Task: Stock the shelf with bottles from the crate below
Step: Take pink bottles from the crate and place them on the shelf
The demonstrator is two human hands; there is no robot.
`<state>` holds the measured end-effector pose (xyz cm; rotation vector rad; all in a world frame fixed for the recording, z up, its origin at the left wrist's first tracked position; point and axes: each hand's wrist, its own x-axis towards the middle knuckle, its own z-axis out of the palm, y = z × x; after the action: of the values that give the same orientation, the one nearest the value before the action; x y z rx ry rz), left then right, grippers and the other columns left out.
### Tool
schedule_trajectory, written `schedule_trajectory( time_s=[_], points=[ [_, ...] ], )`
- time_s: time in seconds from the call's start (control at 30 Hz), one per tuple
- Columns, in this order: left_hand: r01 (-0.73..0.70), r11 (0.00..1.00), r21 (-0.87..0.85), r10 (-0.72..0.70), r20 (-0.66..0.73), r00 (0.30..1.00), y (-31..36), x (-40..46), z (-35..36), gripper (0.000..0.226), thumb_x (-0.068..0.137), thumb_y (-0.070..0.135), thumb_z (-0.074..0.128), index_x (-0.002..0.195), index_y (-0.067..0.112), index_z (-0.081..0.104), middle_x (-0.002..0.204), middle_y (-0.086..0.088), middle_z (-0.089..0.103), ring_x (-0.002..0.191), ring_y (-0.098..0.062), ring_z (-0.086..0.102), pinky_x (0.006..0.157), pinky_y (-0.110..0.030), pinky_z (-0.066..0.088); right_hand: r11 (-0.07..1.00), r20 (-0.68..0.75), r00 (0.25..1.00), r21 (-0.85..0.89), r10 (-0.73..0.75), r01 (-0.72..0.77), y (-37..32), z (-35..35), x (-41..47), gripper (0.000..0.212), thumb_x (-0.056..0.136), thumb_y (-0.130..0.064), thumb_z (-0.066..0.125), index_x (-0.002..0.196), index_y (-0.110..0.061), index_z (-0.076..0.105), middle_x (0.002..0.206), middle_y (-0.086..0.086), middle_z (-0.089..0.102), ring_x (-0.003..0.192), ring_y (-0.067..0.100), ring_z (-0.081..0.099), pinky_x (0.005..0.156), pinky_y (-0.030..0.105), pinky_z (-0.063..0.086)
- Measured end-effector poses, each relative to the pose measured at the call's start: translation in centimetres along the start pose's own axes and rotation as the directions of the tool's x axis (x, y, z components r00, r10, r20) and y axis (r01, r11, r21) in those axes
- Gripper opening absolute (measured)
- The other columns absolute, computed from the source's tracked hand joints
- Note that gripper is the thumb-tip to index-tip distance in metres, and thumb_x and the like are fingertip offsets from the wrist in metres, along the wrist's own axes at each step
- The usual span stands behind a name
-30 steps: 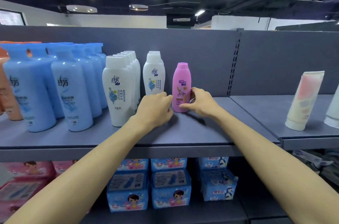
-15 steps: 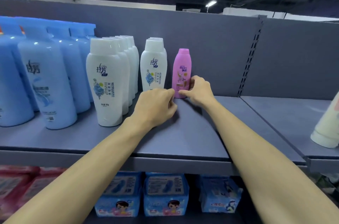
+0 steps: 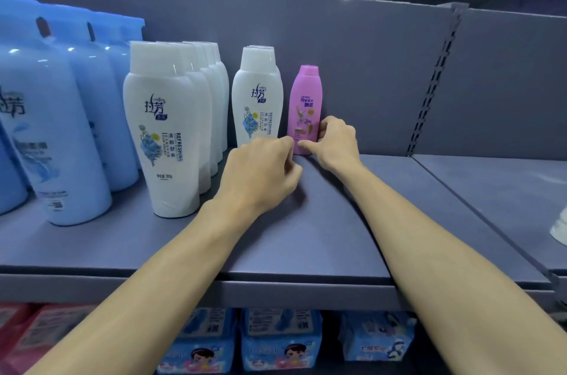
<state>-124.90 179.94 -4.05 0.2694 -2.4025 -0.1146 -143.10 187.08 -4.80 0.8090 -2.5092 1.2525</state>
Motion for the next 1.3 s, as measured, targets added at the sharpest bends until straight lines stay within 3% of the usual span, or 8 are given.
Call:
schedule_trajectory(
  time_s=[0.33,0.43,0.6,0.73,0.93,1.07,1.3],
  points=[
    [0.019,1.0,0.015,-0.019,0.017,1.0,0.0,-0.3,-0.2,0.015,0.08,0.034,0.051,0.077,0.019,0.051,0.076,0.003,0.061,0.076,-0.026,0.056,0.065,-0.037,0.048,0.997,-0.067,0.997,0.074,0.026,-0.021,-2.0,-2.0,-3.1,0.059,0.066,-0.041,0.087,0.108,-0.012,0.057,0.101,0.0,0.066,0.098,0.022,0.064,0.088,0.04,0.054],
    [0.017,0.998,0.057,-0.018,0.021,1.0,0.3,-0.8,-1.1,0.019,0.082,0.035,0.051,0.078,0.018,0.045,0.08,0.002,0.06,0.075,-0.028,0.055,0.062,-0.034,0.044,1.0,-0.036,0.999,-0.022,-0.012,0.011,-3.4,-3.5,-5.9,0.054,0.072,-0.035,0.085,0.11,-0.009,0.056,0.097,-0.001,0.06,0.099,0.023,0.063,0.088,0.039,0.052],
    [-0.031,0.993,0.11,0.025,0.055,0.998,0.8,-2.4,-3.0,0.017,0.084,0.03,0.051,0.082,0.018,0.04,0.089,-0.005,0.059,0.078,-0.031,0.057,0.062,-0.036,0.042,0.989,0.006,0.999,-0.139,-0.045,0.046,-4.7,-6.0,-9.5,0.051,0.076,-0.034,0.082,0.113,-0.01,0.058,0.102,0.003,0.066,0.099,0.022,0.062,0.087,0.033,0.047],
    [-0.082,0.992,0.091,0.072,0.107,0.992,0.7,-3.8,-5.0,0.021,0.084,0.03,0.055,0.083,0.017,0.038,0.093,-0.008,0.06,0.083,-0.034,0.057,0.062,-0.036,0.039,0.965,0.026,0.988,-0.215,-0.15,0.152,-6.1,-7.7,-12.1,0.04,0.078,-0.032,0.079,0.107,-0.013,0.061,0.092,-0.003,0.064,0.091,0.02,0.063,0.083,0.032,0.048],
    [-0.062,0.992,0.11,0.05,0.108,0.993,-0.8,-5.5,-7.7,0.021,0.085,0.027,0.056,0.082,0.012,0.041,0.09,-0.011,0.06,0.082,-0.034,0.057,0.061,-0.035,0.041,0.805,0.175,0.927,-0.459,-0.332,0.375,-7.5,-8.7,-15.7,0.035,0.085,-0.028,0.072,0.111,-0.009,0.059,0.107,0.008,0.068,0.098,0.029,0.062,0.086,0.041,0.051],
    [-0.074,0.991,0.112,0.062,0.107,0.992,-0.7,-6.5,-9.4,0.02,0.086,0.03,0.055,0.084,0.013,0.043,0.092,-0.01,0.061,0.082,-0.033,0.058,0.061,-0.035,0.039,0.795,0.173,0.926,-0.476,-0.335,0.376,-9.0,-9.4,-17.3,0.032,0.086,-0.029,0.07,0.111,-0.01,0.063,0.107,0.007,0.068,0.098,0.027,0.063,0.086,0.041,0.052],
    [-0.176,0.978,0.112,0.18,-0.035,0.983,-0.6,-12.9,-10.8,0.018,0.087,0.03,0.051,0.093,0.013,0.052,0.087,-0.004,0.059,0.08,-0.029,0.057,0.056,-0.033,0.035,0.723,0.244,0.865,-0.476,-0.439,0.501,-10.8,-10.0,-23.6,0.026,0.092,-0.029,0.065,0.112,-0.013,0.067,0.109,0.005,0.068,0.097,0.024,0.063,0.084,0.039,0.051]
  ],
)
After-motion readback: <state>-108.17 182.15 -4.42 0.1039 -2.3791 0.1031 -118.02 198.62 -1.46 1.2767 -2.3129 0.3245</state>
